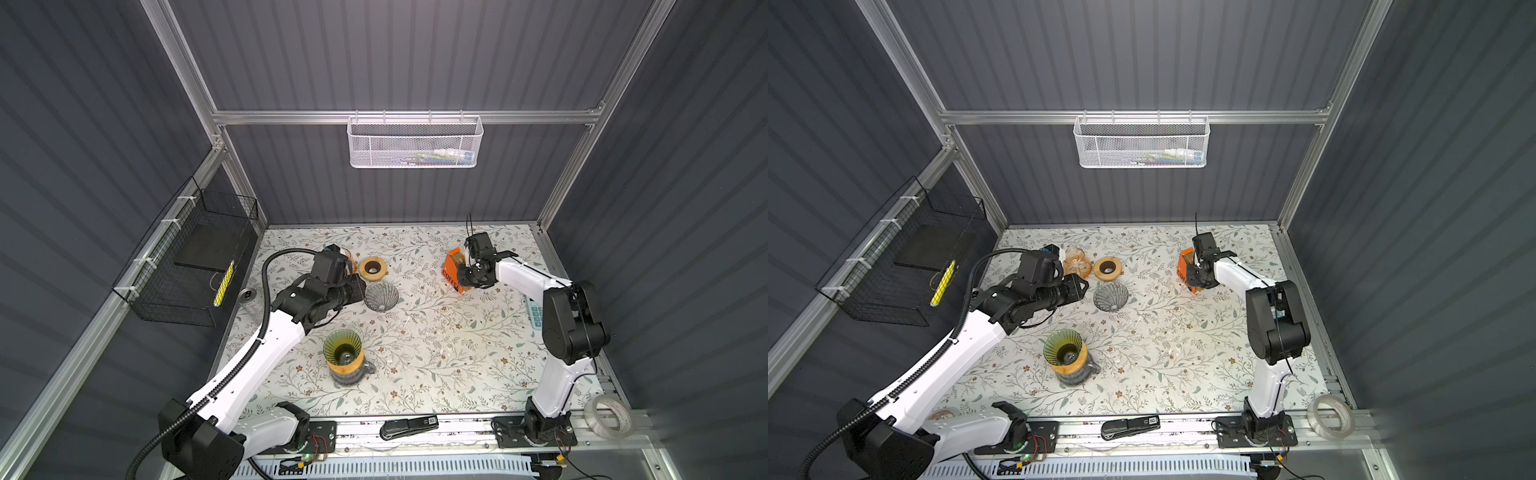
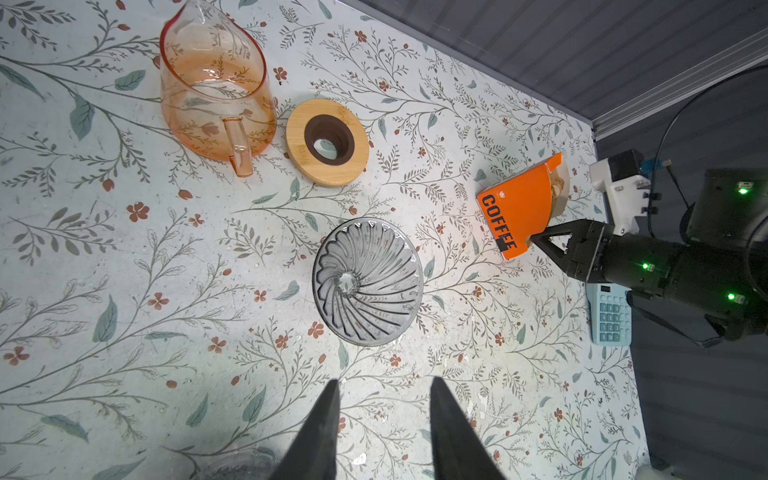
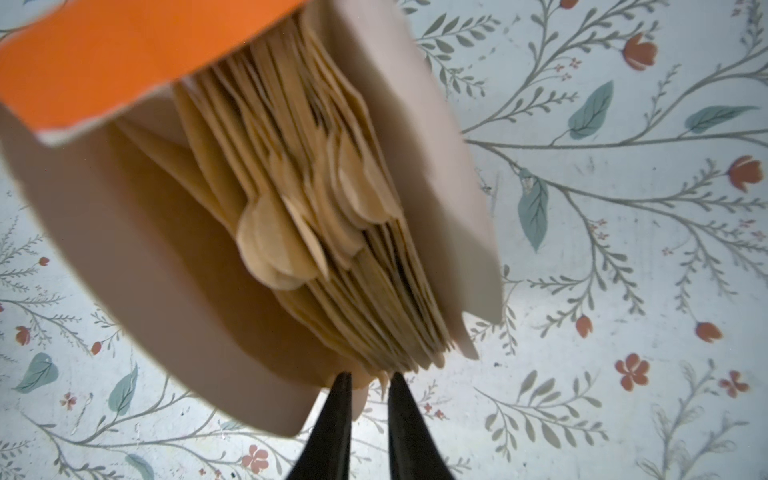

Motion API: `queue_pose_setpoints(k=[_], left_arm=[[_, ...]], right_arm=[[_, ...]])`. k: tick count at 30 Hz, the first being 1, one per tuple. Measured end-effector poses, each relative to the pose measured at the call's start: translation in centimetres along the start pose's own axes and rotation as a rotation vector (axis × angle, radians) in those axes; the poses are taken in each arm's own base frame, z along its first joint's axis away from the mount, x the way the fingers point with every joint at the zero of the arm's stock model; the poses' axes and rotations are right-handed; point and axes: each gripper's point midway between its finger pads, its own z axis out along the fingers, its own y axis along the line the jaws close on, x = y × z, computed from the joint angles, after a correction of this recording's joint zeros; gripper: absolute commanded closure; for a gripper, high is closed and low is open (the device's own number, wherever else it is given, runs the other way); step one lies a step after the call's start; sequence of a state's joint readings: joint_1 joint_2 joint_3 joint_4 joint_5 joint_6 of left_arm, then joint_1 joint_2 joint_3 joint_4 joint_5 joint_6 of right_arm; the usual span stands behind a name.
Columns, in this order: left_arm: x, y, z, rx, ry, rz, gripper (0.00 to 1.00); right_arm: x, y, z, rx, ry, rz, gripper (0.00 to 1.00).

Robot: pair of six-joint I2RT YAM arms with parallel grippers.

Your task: Place the coffee filter in the dripper

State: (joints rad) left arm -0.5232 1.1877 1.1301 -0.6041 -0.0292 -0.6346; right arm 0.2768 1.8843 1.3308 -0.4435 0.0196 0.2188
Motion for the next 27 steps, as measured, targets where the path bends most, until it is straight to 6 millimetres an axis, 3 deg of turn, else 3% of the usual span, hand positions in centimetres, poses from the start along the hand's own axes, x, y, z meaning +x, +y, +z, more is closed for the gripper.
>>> queue_pose_setpoints(k=[16,27], left_arm=[[0.0,0.0,0.0,0.0,0.0,0.0,0.63],[0.0,0.0,0.0,0.0,0.0,0.0,0.63]], right_arm=[[0.9,-0.4,1.5,0.029,0.054,-0.006,0.8],[0.9,-0.5,1.5,0.045,0.06,-0.016,1.0]])
